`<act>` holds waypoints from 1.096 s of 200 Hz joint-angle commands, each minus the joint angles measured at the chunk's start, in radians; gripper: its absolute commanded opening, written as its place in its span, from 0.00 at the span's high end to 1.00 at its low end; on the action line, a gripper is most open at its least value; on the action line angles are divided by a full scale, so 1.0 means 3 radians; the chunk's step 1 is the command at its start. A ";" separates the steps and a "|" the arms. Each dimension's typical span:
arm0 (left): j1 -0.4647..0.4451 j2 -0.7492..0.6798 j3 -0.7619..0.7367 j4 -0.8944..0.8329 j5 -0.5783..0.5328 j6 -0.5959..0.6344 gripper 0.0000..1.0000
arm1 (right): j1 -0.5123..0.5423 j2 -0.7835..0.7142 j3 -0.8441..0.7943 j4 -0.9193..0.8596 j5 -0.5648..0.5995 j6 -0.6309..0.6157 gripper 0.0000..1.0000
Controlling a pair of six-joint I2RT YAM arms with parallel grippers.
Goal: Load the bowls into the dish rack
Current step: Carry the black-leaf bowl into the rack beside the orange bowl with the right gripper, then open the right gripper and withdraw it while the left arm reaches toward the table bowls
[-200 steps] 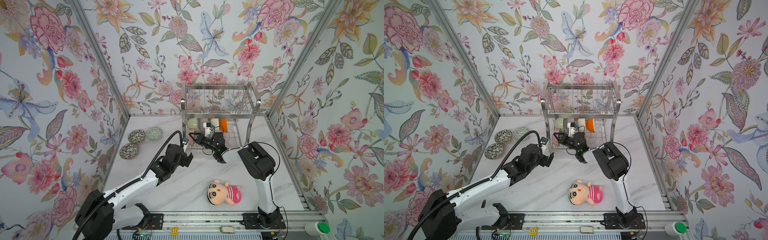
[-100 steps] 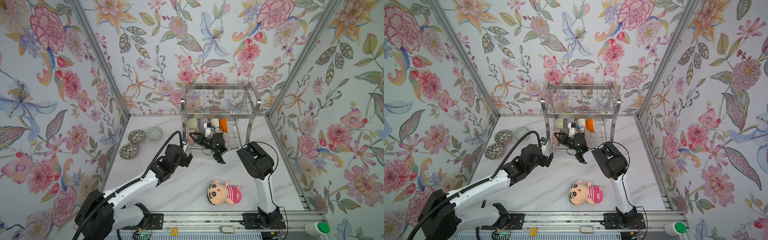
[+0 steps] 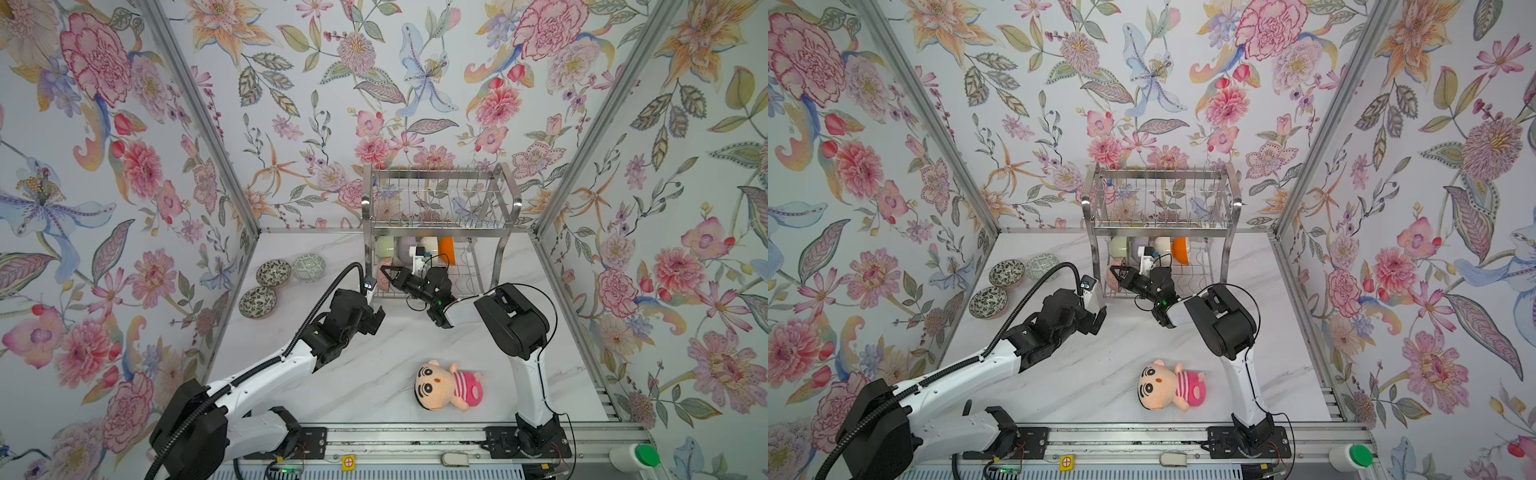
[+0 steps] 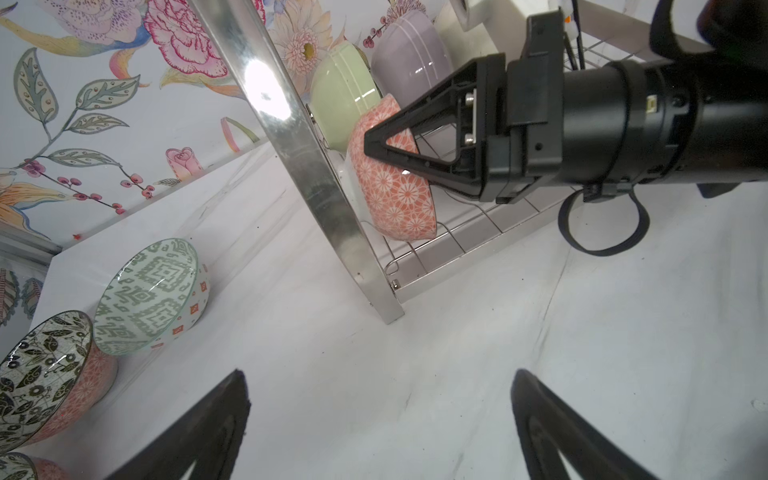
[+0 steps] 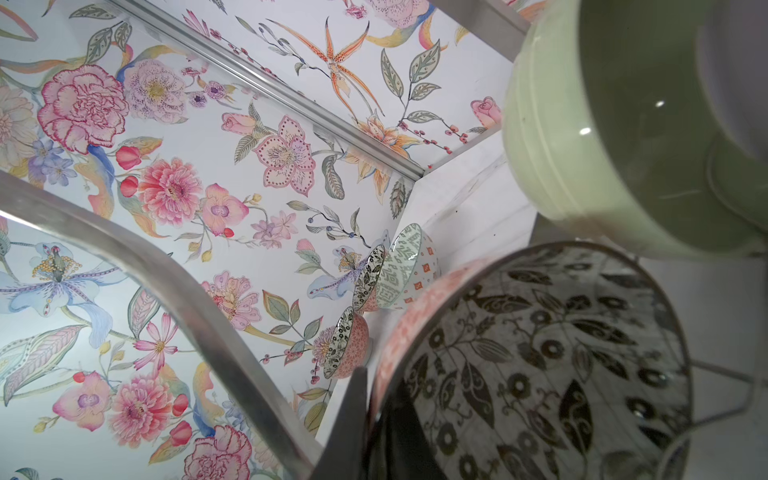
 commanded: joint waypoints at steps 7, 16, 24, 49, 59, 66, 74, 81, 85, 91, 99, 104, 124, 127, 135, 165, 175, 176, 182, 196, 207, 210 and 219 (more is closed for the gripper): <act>-0.0038 -0.0079 0.0014 -0.0101 -0.0085 0.0029 0.01 | -0.0014 -0.0175 -0.0076 -0.0050 0.0011 -0.0133 0.85; -0.0040 -0.0085 0.0019 -0.0106 -0.0086 0.0028 0.01 | -0.0013 -0.0189 -0.0094 -0.0051 0.0011 -0.0138 0.85; -0.0038 -0.0090 0.0021 -0.0111 -0.0085 0.0027 0.01 | -0.0016 -0.0201 -0.0112 -0.0049 0.0016 -0.0141 0.85; -0.0037 -0.0096 0.0031 -0.0133 -0.0085 0.0022 0.00 | -0.0019 -0.0228 -0.0150 -0.0041 0.0022 -0.0143 0.83; -0.0037 -0.0106 0.0034 -0.0132 -0.0085 0.0017 0.01 | -0.0018 -0.0236 -0.0159 -0.0040 0.0019 -0.0143 0.83; -0.0040 -0.0109 0.0034 -0.0138 -0.0085 0.0012 0.01 | -0.0017 -0.0244 -0.0161 -0.0038 0.0016 -0.0143 0.83; -0.0036 -0.0113 0.0034 -0.0137 -0.0085 0.0008 0.01 | -0.0021 -0.0254 -0.0166 -0.0040 0.0017 -0.0145 0.82; -0.0037 -0.0124 0.0035 -0.0142 -0.0083 0.0007 0.01 | -0.0024 -0.0264 -0.0166 -0.0043 0.0012 -0.0148 0.82; -0.0040 -0.0129 0.0034 -0.0144 -0.0083 0.0008 0.01 | -0.0024 -0.0269 -0.0171 -0.0048 0.0011 -0.0148 0.82; -0.0038 -0.0136 0.0034 -0.0147 -0.0091 0.0007 0.00 | -0.0024 -0.0277 -0.0172 -0.0050 0.0011 -0.0153 0.82; -0.0038 -0.0141 0.0034 -0.0155 -0.0091 0.0007 0.01 | -0.0024 -0.0292 -0.0176 -0.0059 0.0014 -0.0161 0.82; -0.0038 -0.0147 0.0034 -0.0157 -0.0095 0.0007 0.01 | -0.0024 -0.0303 -0.0177 -0.0070 0.0014 -0.0168 0.82; -0.0038 -0.0177 0.0034 -0.0180 -0.0117 0.0012 0.01 | -0.0022 -0.0347 -0.0196 -0.0102 0.0032 -0.0199 0.82; -0.0037 -0.0181 0.0034 -0.0182 -0.0120 0.0015 0.01 | -0.0023 -0.0353 -0.0199 -0.0104 0.0034 -0.0199 0.82; -0.0040 -0.0194 0.0034 -0.0197 -0.0133 0.0017 0.01 | -0.0024 -0.0375 -0.0211 -0.0104 0.0037 -0.0208 0.82; -0.0040 -0.0244 0.0037 -0.0244 -0.0199 0.0008 0.01 | -0.0032 -0.0458 -0.0280 -0.0117 0.0052 -0.0233 0.82; -0.0038 -0.0266 0.0035 -0.0264 -0.0237 -0.0007 0.01 | -0.0039 -0.0493 -0.0317 -0.0108 0.0056 -0.0238 0.81; -0.0039 -0.0265 0.0034 -0.0267 -0.0238 -0.0010 0.01 | -0.0039 -0.0497 -0.0321 -0.0107 0.0057 -0.0239 0.81; -0.0037 -0.0276 0.0034 -0.0282 -0.0264 -0.0021 0.01 | -0.0040 -0.0518 -0.0350 -0.0103 0.0060 -0.0242 0.81; -0.0040 -0.0302 0.0039 -0.0320 -0.0324 -0.0054 0.01 | -0.0050 -0.0579 -0.0421 -0.0092 0.0075 -0.0257 0.81; -0.0030 -0.0316 0.0049 -0.0360 -0.0395 -0.0091 0.01 | -0.0058 -0.0629 -0.0488 -0.0091 0.0085 -0.0272 0.81; -0.0031 -0.0320 0.0053 -0.0379 -0.0414 -0.0101 0.01 | -0.0064 -0.0645 -0.0506 -0.0091 0.0090 -0.0277 0.81; -0.0024 -0.0327 0.0072 -0.0425 -0.0478 -0.0132 0.01 | -0.0070 -0.0695 -0.0560 -0.0097 0.0098 -0.0296 0.81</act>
